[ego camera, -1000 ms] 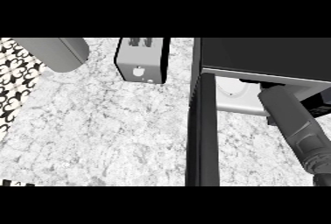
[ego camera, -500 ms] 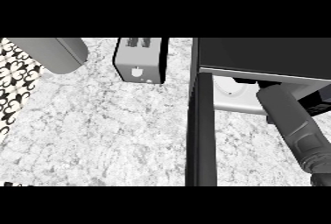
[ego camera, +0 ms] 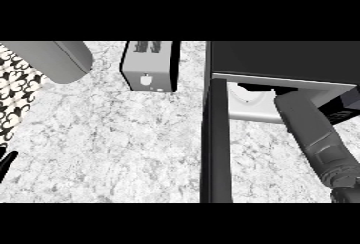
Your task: Pick up the milk, place it into the microwave and close the microwave
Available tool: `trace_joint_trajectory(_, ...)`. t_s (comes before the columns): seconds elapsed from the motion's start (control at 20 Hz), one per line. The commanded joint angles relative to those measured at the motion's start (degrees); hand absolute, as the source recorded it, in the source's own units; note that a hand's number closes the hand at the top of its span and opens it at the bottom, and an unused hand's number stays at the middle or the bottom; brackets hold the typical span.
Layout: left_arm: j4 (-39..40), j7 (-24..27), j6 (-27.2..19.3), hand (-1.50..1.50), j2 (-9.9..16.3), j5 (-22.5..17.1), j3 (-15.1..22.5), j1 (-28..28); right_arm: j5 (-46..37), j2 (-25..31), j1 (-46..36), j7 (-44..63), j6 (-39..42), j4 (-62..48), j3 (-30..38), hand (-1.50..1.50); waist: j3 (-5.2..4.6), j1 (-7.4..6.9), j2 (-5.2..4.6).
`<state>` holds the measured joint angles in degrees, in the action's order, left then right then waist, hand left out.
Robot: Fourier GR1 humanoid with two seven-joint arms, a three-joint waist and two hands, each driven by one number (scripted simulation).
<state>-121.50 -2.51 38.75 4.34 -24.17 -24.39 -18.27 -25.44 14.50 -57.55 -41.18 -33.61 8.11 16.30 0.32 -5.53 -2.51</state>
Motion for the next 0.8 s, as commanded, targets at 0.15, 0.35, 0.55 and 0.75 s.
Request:
trace_joint_trajectory(0.15,-0.19,0.19,2.13,-1.5,-0.65,1.59,3.42,0.86,6.47,-2.09,2.99,-7.09,10.46,0.68,5.63,-1.5,-0.05,1.71,0.72)
trace_joint_trajectory(0.35,-1.53,-1.43,1.31,-1.5,-2.27,2.71,6.6,1.64,8.67,-1.21,3.93,-8.7,17.66,0.34,7.32,-1.5,-0.11,2.61,1.18)
trace_joint_trajectory(0.55,-0.37,-1.26,0.57,1.5,-4.26,6.49,10.25,1.3,10.07,-4.63,8.29,-11.67,21.04,0.38,7.79,-1.5,-0.22,3.96,1.81)
trace_joint_trajectory(0.75,-3.87,-6.73,-2.32,1.5,-4.3,4.08,14.94,2.86,12.37,-3.8,8.97,-11.14,29.62,0.45,9.06,-1.5,-0.17,4.41,1.91)
